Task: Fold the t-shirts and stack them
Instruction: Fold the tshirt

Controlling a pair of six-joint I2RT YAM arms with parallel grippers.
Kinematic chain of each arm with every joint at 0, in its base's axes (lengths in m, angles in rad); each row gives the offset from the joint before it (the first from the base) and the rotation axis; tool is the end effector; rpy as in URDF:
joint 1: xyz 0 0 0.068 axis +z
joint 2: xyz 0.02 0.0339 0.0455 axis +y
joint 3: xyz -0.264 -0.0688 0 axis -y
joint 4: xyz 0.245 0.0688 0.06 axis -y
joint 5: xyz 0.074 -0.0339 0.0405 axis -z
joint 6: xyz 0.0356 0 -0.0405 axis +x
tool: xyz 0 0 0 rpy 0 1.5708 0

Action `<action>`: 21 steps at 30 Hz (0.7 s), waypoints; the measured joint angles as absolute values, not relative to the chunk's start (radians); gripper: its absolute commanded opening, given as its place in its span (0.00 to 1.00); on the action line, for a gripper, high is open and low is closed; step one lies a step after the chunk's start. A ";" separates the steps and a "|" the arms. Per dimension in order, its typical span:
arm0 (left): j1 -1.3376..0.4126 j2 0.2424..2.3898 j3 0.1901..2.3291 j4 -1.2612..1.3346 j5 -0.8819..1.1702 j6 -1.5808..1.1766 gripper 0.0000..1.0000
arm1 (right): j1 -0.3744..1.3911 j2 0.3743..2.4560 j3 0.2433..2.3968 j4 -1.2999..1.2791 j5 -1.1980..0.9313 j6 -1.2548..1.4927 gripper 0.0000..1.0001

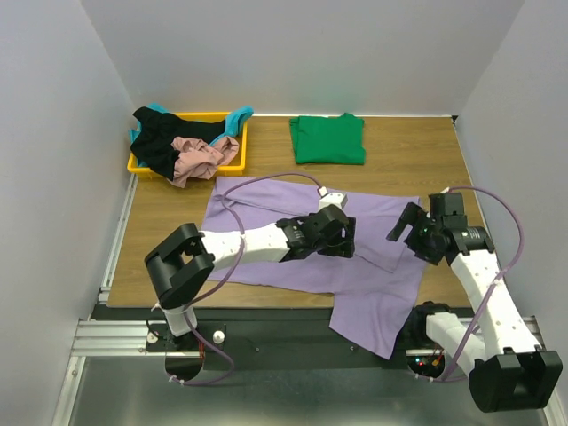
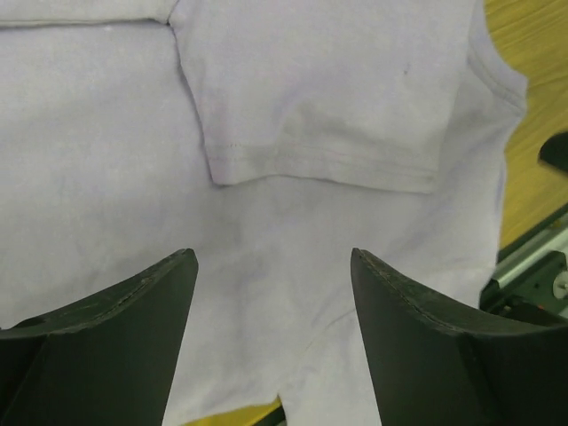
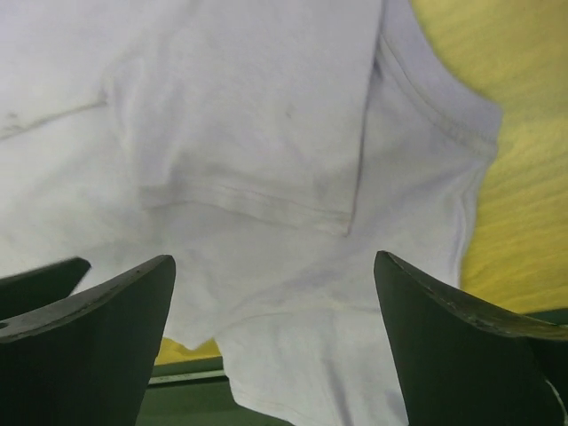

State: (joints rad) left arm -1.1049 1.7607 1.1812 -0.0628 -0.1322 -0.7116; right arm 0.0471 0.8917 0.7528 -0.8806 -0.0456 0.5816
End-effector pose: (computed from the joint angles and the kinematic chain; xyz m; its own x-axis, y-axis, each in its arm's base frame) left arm 0.1817 -0.3510 0.2233 -0.7512 0.0529 -0.6580 0.4591 0.7582 -0.4631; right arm 0.1623 0.0093 0.2511 -0.7499 0.5141 -0.4163 0.4082 0.8549 0.3202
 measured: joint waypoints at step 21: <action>-0.600 1.660 1.158 -0.108 -0.302 -0.636 0.95 | 0.046 1.703 1.083 -0.556 0.102 0.577 1.00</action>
State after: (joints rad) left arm -0.5999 1.6596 1.1576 -0.1081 -0.3016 -0.6357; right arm 0.0463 1.7035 1.0832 -0.5560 0.1024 0.5770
